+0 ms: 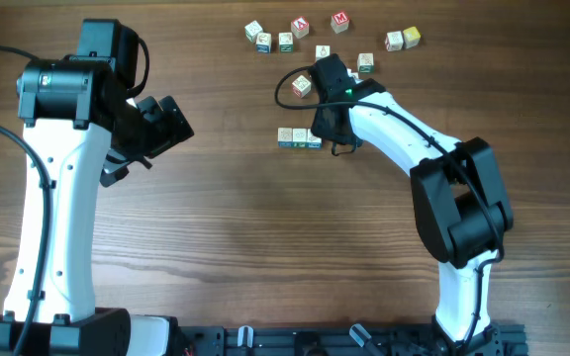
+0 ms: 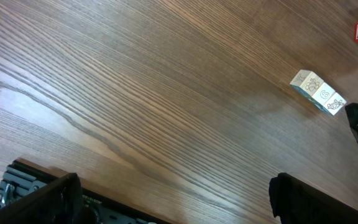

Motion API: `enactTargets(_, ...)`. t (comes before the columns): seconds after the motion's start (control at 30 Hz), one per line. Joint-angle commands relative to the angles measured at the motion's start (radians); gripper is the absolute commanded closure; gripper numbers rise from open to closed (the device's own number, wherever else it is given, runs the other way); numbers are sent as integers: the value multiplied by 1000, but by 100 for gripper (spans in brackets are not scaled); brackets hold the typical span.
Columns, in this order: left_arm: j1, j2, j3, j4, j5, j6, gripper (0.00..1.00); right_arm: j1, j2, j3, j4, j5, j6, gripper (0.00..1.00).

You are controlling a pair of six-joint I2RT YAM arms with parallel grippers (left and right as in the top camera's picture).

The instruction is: Form a circle

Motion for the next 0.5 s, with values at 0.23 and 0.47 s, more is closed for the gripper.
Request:
enactTargets(0.23,1,-7,-3,0,5,-6,0,3,-14,25,3,-84,-85,95)
enactTargets(0.47,1,-7,-3,0,5,-6,0,3,-14,25,8,-90,-88,95)
